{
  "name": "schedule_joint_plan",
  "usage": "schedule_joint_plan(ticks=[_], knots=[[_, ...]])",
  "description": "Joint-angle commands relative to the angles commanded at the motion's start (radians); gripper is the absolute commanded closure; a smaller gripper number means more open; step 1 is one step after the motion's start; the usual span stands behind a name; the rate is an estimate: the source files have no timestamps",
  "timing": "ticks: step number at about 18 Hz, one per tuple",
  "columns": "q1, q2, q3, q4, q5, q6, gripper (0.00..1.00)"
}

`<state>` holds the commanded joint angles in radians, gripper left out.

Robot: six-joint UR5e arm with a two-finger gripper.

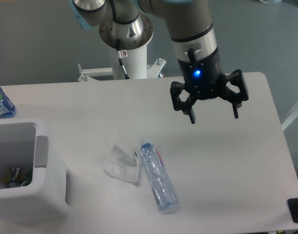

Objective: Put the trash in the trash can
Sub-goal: 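Move the open gripper over the crumpled white tissue and lower it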

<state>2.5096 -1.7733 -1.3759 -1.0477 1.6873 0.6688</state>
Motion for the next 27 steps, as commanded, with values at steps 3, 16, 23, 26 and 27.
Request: schedule_joint_plan(ticks=[3, 16, 23, 26, 27], knots=[[-0.002, 0.002, -0.015, -0.001, -0.001, -0.003, 0.00], [-0.083, -0.015, -0.182, 0.009, -0.040, -0.245, 0.00], [-0.147, -0.055, -0.368, 0.011, -0.192, -0.304, 0.00], [-0.172, -0.103, -0.377, 0.011, -0.193, -0.345, 0.00], [-0.182, -0.116, -0.377, 0.011, -0.193, -0.357, 0.00]])
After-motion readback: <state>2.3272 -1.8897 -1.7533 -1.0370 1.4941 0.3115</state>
